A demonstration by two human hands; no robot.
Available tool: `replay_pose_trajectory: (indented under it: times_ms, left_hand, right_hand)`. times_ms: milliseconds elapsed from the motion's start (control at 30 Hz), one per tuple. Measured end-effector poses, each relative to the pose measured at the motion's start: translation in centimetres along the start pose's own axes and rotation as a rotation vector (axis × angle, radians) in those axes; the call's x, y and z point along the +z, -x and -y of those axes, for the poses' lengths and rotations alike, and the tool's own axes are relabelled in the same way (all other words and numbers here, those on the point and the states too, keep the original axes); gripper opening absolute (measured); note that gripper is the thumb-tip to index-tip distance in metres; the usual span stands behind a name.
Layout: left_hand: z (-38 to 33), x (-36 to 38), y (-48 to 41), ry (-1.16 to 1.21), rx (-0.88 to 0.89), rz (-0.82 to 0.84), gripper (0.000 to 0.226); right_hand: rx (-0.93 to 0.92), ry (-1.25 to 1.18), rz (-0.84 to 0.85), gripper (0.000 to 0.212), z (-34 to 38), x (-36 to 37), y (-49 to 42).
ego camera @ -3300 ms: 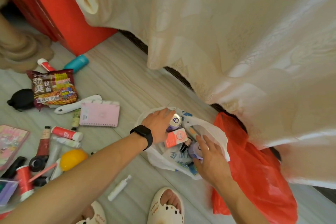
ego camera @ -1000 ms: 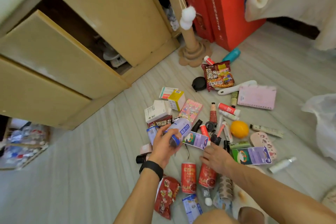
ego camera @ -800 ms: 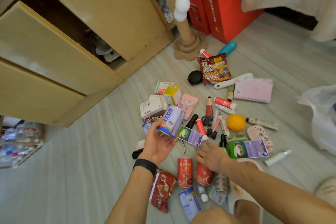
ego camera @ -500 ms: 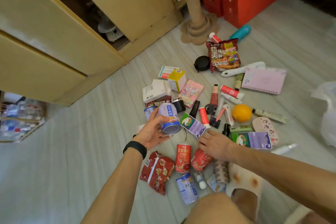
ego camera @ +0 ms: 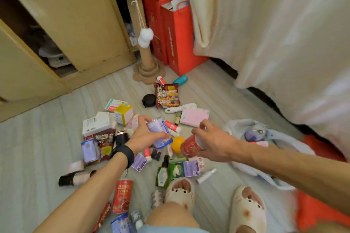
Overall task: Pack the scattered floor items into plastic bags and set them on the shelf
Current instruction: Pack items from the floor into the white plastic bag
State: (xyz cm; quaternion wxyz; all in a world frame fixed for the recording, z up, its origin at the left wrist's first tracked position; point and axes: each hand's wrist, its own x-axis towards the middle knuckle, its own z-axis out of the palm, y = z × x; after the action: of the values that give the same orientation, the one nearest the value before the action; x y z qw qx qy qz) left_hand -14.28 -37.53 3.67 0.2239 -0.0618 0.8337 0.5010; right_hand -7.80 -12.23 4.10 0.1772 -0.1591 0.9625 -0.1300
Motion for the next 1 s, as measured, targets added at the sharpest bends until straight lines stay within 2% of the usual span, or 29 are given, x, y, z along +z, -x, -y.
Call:
replay_pose_trajectory:
  times_ms: [133,233,300,367,433,467,533,733,833,933,1000]
  left_hand:
    - [-3.8,7.0,-0.5,-0.049,0.159,0.202,0.081]
    - [-5.4,12.7,-1.0,-0.255,0.317,0.301,0.084]
    - [-6.2,16.8,-1.3,-0.344,0.398,0.376,0.081]
    - [-6.7,20.9,-1.9,-0.398,0.441,0.426,0.078]
    - [-6.9,24.7,-2.8,-0.438,0.47,0.444,0.075]
    - [-7.1,26.4,-3.2,-0.446,0.476,0.448,0.074]
    - [-7.1,29.3,-4.1,-0.433,0.461,0.456,0.072]
    - [-4.3,33.7,-5.3,-0.499,0.447,0.586,0.07]
    - [-1.6,33.8,-5.4,-0.631,0.518,0.59,0.062]
    - [-0.1,33.2,-5.8,-0.676,0.546,0.537,0.058]
    - [0.5,32.9,-6.4,-0.826,0.611,0.511,0.061]
  right_hand:
    - [0.383,-0.362,-0.128,0.07,-3.1,1.9,8.8]
    - [0.712,-0.876,-0.346,0.061,-3.8,5.4,15.5]
    - [0.917,-1.1,-0.522,0.074,-4.9,7.8,18.7]
    - [1.074,-1.204,-0.655,0.074,-6.3,9.3,20.5]
    - [1.152,-1.154,-0.764,0.079,-7.8,9.4,21.3]
    - [1.177,-1.091,-0.794,0.074,-8.7,9.1,21.5]
    - [1.177,-0.941,-0.776,0.058,-10.6,8.1,21.4]
    - [0.985,-0.421,-0.462,0.066,-16.0,7.7,17.9]
    - [0.889,-0.359,-0.29,0.065,-17.2,8.9,15.1]
    - [0.772,-0.293,-0.263,0.059,-17.9,11.4,12.6]
    - [0.737,-0.287,-0.271,0.056,-18.1,13.2,11.1]
